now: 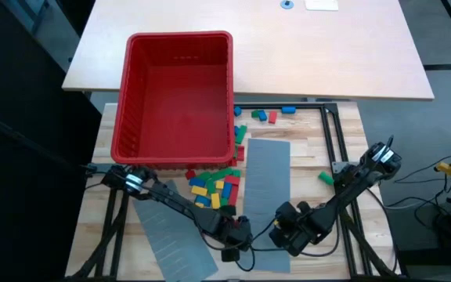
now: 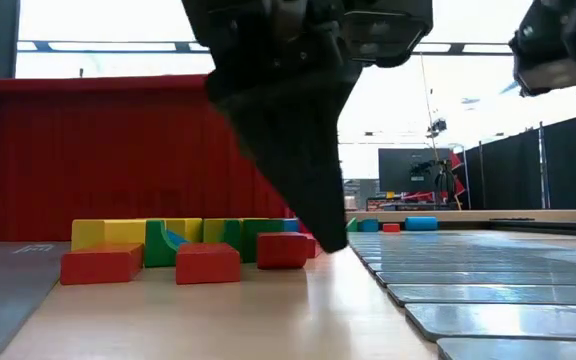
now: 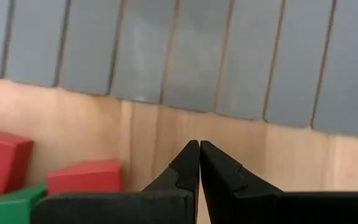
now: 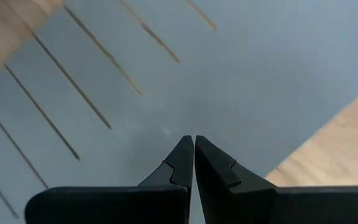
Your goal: Sort blocks
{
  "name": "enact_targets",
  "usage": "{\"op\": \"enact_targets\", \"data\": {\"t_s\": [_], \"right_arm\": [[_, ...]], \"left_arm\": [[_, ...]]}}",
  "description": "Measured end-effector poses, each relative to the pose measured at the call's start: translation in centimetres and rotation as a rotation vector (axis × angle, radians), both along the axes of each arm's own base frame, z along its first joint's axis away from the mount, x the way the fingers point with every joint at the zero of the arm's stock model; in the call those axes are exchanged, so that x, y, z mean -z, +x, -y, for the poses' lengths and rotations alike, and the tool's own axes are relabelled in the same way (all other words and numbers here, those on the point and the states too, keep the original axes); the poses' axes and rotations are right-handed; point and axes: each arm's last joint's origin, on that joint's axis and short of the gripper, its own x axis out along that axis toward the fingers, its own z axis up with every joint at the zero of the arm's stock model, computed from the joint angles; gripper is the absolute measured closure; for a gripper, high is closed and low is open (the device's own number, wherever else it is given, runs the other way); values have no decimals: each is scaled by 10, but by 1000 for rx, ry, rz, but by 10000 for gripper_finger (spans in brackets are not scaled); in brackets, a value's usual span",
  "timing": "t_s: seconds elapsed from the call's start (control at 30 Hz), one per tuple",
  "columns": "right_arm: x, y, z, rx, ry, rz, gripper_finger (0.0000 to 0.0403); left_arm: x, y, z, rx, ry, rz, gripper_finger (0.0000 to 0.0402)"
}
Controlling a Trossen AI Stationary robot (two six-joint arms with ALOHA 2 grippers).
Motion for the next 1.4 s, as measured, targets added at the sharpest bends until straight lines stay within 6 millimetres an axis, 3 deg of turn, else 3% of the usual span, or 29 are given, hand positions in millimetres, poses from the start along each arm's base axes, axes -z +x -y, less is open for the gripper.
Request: {"op": "enact_targets", "data": {"t_s": [0.3, 0.63, 1.07, 1.4], "right_arm": [[20, -2, -24, -63, 95, -32, 403], [23, -25, -49, -18, 177, -25, 403], [23, -26, -51, -20, 183, -27, 403], [24, -26, -51, -27, 183, -24, 403]], "left_arm": [[16, -5, -1, -33, -37, -24, 402], [14, 4, 4, -27, -108, 77, 402], [36, 12, 9, 3, -226, 56, 399], [38, 24, 8, 7, -308, 136, 355]]}}
